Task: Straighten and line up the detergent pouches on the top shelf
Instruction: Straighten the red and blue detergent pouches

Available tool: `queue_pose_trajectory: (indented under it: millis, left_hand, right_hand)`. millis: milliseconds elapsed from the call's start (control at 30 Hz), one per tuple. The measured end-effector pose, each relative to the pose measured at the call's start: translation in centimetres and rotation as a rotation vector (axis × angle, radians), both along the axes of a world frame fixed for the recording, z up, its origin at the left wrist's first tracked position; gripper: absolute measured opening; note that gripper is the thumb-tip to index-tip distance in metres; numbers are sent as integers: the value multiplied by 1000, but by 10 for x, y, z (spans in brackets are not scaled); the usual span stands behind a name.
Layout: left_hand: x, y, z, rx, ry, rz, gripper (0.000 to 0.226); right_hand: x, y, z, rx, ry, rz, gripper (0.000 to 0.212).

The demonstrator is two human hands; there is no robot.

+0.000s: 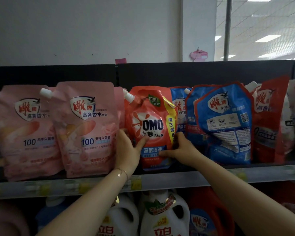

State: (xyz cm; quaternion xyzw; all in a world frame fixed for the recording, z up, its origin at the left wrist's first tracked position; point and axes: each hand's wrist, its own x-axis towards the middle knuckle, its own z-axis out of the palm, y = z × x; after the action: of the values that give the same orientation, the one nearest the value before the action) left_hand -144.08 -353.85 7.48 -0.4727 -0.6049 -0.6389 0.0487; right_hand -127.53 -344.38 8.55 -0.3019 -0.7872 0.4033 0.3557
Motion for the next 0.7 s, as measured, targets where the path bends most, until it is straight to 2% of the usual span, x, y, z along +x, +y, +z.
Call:
queue_pose_trajectory:
  millis: [100,200,267,333,533,700]
  left_hand:
    - [6,-6,-7,57,127,50,62]
    - [9,-12,-12,58,360,168,73]
    - [10,-12,-15,-46,534,191,88]
    - [9,-11,-18,-159,666,208,94]
    - [-13,-4,-17,-311,940,397,75]
    - [-19,1,-22,-300,981,499,73]
  right_hand:
    - [-6,-2,1,4,3,-23,71]
    - [-15,-9,1,30,9,-61,69]
    - [-21,-12,0,58,8,-102,69]
    - [-26,-14,-2,83,-4,-123,66]
    - [-34,-16,-4,127,-36,-167,66]
    - [-34,-15,-6,128,-86,-169,62]
